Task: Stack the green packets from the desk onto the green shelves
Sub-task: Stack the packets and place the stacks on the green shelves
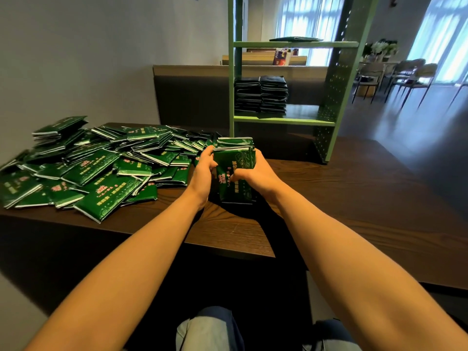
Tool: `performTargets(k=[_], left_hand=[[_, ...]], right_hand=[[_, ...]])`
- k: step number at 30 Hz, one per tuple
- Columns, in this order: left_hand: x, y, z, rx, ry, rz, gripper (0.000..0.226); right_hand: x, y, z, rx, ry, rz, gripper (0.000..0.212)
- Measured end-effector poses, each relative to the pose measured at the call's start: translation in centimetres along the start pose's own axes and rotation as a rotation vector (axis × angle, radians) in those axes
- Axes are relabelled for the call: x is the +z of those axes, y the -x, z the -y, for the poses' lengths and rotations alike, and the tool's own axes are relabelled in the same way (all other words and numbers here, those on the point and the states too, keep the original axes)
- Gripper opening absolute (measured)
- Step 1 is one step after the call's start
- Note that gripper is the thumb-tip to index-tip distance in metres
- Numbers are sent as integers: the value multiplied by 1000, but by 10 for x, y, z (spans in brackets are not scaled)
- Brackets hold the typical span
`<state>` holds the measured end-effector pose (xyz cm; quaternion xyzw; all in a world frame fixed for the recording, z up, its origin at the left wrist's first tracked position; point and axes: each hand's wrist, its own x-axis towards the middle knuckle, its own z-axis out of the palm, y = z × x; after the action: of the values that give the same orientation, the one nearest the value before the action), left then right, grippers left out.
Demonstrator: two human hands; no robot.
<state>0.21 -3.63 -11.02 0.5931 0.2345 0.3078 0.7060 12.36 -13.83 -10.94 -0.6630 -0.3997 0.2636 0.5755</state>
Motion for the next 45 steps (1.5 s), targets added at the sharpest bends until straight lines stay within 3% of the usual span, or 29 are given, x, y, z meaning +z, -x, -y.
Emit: performTargets(k=[2, 5, 9, 13, 23, 29, 33, 38, 41, 45], left_hand=[[-11, 1, -3, 79, -148, -155, 55], [-35, 5, 3, 259, -575, -383, 28], [-69, 2, 9, 255, -1093, -534, 38], [-87, -4, 9, 120, -1328, -530, 35], [-84, -8, 13, 246, -1551, -507, 27], [-60, -1, 15, 448, -1423, -396, 23], [-48, 2, 22, 463, -1280, -272, 24], [-50, 1, 21, 366, -1145, -299, 23], [-54, 0, 16, 152, -1237, -327, 39], [-49, 3, 11, 161, -1319, -341, 37]], right_hand=[[7, -4, 2, 6, -38, -33, 85], [16, -9, 0, 35, -175, -82, 93], [24, -9, -4, 124, -423, -142, 91], [28, -10, -13, 186, -531, -217, 97], [21, -6, -12, 253, -645, -177, 96], [16, -6, -15, 295, -678, -183, 60], [14, -6, -16, 307, -685, -172, 39], [8, -8, -10, 334, -542, -182, 49], [-4, -7, -9, 341, -483, -188, 39], [-7, -5, -14, 336, -480, -222, 74]])
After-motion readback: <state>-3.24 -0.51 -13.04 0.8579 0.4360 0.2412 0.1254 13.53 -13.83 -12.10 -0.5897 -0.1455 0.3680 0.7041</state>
